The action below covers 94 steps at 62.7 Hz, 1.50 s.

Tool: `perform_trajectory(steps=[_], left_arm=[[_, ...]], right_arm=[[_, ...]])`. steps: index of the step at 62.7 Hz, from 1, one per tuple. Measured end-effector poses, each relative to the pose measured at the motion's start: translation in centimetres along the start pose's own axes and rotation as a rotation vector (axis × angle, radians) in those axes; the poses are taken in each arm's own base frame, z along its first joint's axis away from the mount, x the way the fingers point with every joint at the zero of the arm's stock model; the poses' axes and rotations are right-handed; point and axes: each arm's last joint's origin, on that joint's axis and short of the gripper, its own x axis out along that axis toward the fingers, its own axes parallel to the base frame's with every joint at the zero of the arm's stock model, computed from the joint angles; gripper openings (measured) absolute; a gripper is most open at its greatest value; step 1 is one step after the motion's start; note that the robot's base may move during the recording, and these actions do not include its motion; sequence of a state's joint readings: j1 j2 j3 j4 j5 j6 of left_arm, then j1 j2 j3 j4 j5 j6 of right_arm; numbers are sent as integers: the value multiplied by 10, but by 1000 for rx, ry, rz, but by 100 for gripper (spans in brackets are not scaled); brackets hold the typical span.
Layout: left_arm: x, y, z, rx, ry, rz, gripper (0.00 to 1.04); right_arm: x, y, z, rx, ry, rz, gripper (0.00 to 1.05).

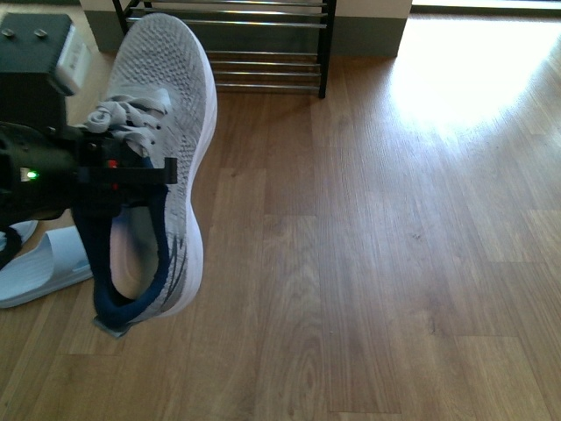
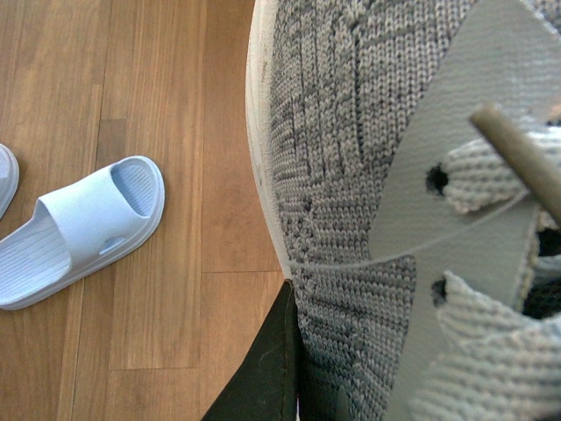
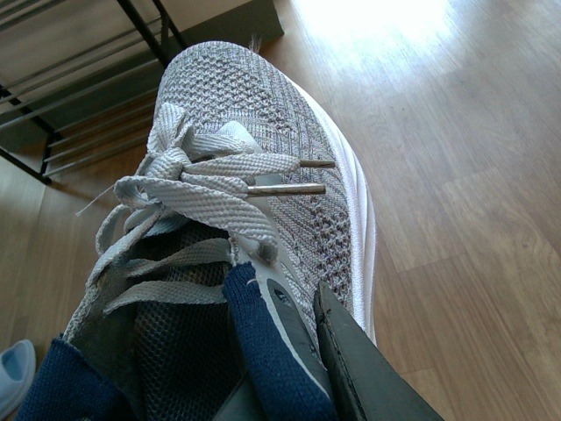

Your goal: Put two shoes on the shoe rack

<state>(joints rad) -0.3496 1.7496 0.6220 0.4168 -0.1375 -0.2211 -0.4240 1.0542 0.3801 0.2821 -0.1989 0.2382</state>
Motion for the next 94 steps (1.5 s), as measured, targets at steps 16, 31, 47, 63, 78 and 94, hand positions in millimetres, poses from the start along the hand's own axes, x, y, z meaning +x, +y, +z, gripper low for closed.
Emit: perform_trajectory(steps=[16,31,47,63,78,94], left_arm=[[-72,5,8,-29,-126,2,6],[-123,17,8,-10,-230,58,6],[-141,24,6,1,-281,105,6],[-141,24,6,8,-280,106,6],[-141,24,6,9,-279,104,6],[-141,24,6,9,-279,104,6]], right_arm=[[0,0,0,0,0,0,1],[0,0,0,0,0,0,1],[0,0,0,0,0,0,1],[0,0,0,0,0,0,1],[0,0,0,0,0,0,1],[0,0,0,0,0,0,1]])
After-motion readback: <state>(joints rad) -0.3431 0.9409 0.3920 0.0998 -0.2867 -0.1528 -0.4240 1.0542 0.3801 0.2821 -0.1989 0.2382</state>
